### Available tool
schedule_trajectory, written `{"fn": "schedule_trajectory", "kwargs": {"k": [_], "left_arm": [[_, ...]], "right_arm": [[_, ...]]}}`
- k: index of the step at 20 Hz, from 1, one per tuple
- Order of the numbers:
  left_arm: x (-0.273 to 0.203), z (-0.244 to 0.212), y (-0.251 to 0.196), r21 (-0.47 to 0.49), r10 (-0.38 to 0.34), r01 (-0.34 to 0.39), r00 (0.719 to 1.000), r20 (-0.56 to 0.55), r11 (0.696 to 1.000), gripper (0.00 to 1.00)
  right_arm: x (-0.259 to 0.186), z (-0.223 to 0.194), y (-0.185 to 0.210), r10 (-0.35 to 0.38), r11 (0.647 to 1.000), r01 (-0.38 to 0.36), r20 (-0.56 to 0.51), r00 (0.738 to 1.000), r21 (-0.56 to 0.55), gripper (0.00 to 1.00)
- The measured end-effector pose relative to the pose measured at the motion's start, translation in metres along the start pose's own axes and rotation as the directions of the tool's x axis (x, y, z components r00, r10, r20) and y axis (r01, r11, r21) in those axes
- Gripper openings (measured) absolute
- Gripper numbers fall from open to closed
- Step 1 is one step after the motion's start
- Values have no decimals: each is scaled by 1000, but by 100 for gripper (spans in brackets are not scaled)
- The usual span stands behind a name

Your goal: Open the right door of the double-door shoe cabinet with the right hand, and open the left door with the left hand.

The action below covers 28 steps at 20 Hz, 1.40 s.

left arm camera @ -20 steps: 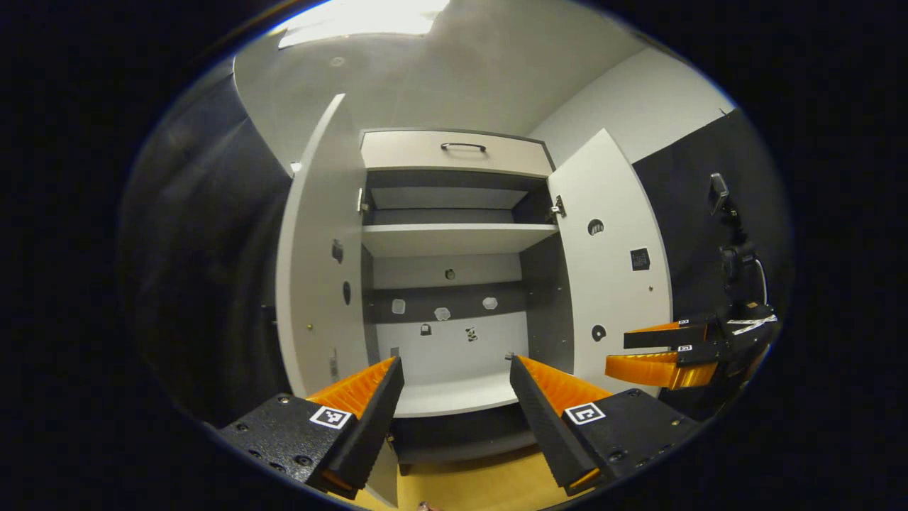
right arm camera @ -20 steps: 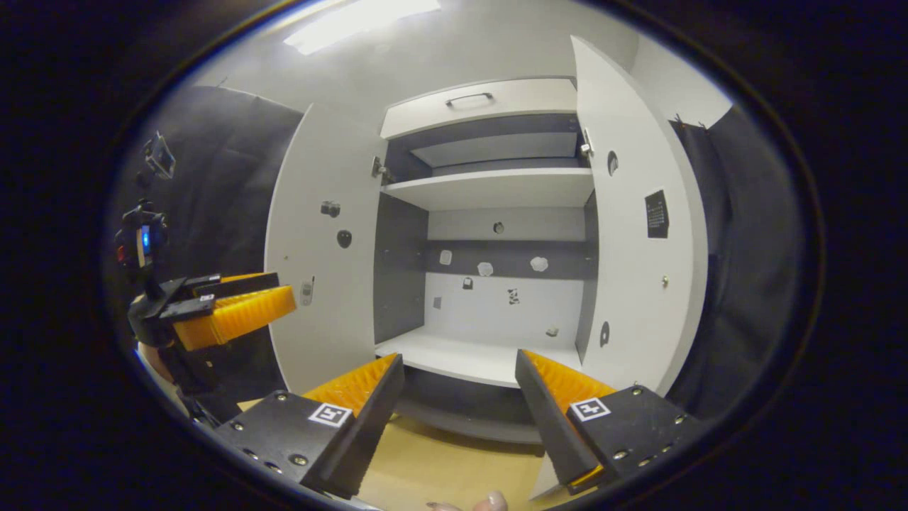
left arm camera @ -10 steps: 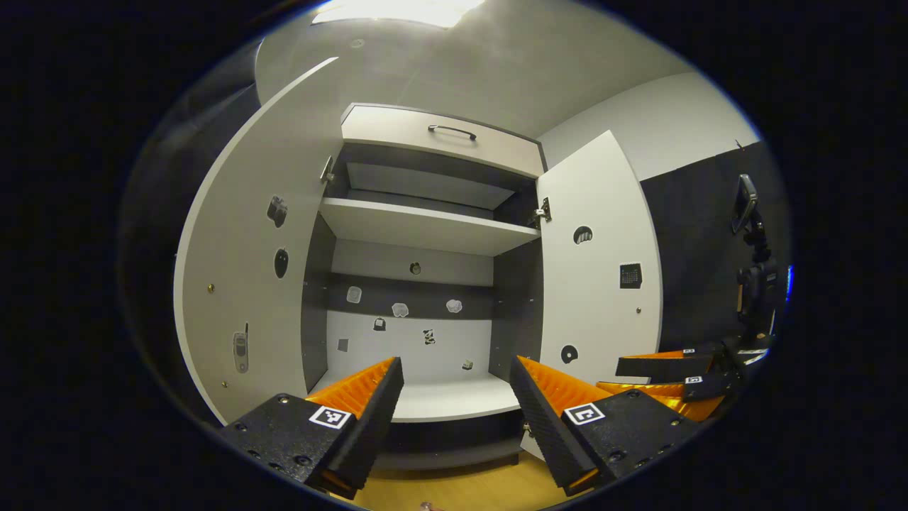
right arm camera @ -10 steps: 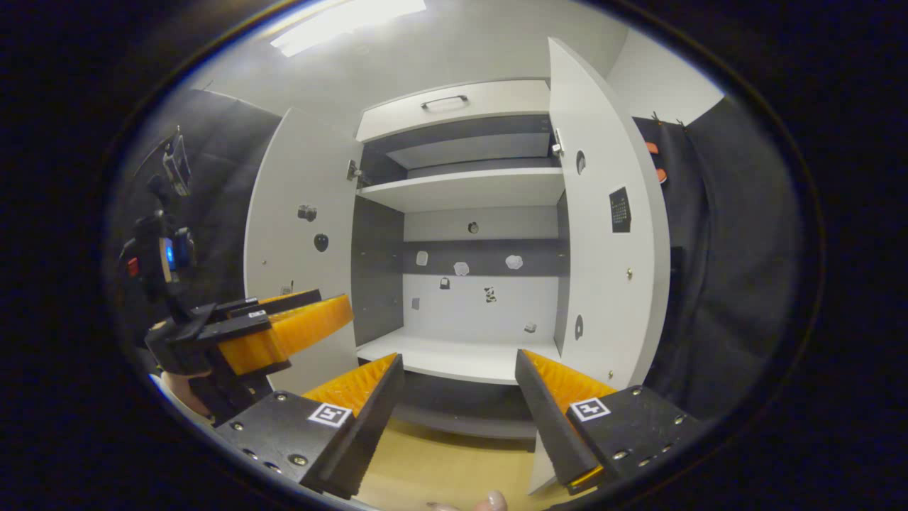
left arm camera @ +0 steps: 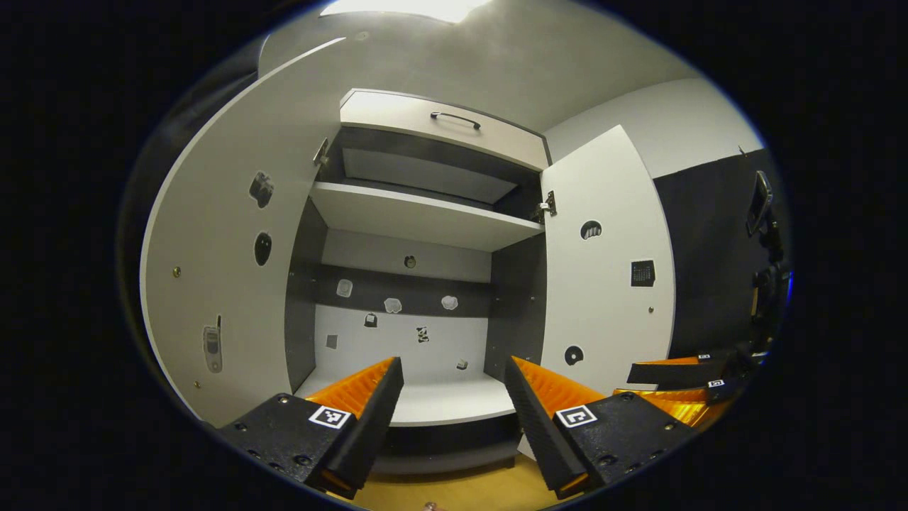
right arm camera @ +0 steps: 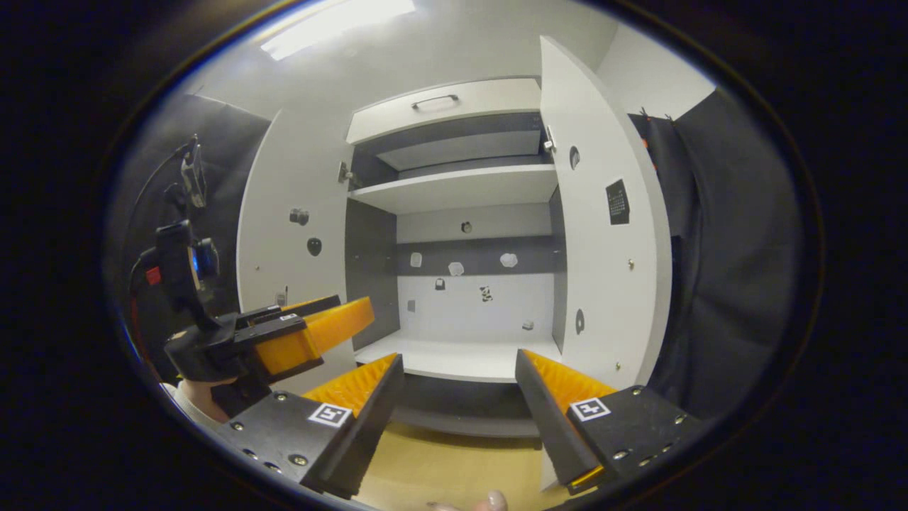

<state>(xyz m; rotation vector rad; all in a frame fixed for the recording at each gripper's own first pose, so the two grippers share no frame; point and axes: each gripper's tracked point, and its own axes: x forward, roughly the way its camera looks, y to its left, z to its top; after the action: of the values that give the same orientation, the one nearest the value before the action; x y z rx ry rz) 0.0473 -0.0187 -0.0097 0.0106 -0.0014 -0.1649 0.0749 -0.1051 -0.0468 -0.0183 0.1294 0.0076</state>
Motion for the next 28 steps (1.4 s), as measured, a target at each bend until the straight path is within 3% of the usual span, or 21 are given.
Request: {"fn": "schedule_trajectory", "kwargs": {"k": [15,28], "left_arm": [[13,-1,0,1,-62,62,998,-10,998,89],[23,-3,-10,-14,-65,64,998,-21,998,90]], "right_arm": [[11,3,14,-8,1000,8,20,1000,-3,96],[10,6,20,12,1000,-12,33,999,-8,96]]}}
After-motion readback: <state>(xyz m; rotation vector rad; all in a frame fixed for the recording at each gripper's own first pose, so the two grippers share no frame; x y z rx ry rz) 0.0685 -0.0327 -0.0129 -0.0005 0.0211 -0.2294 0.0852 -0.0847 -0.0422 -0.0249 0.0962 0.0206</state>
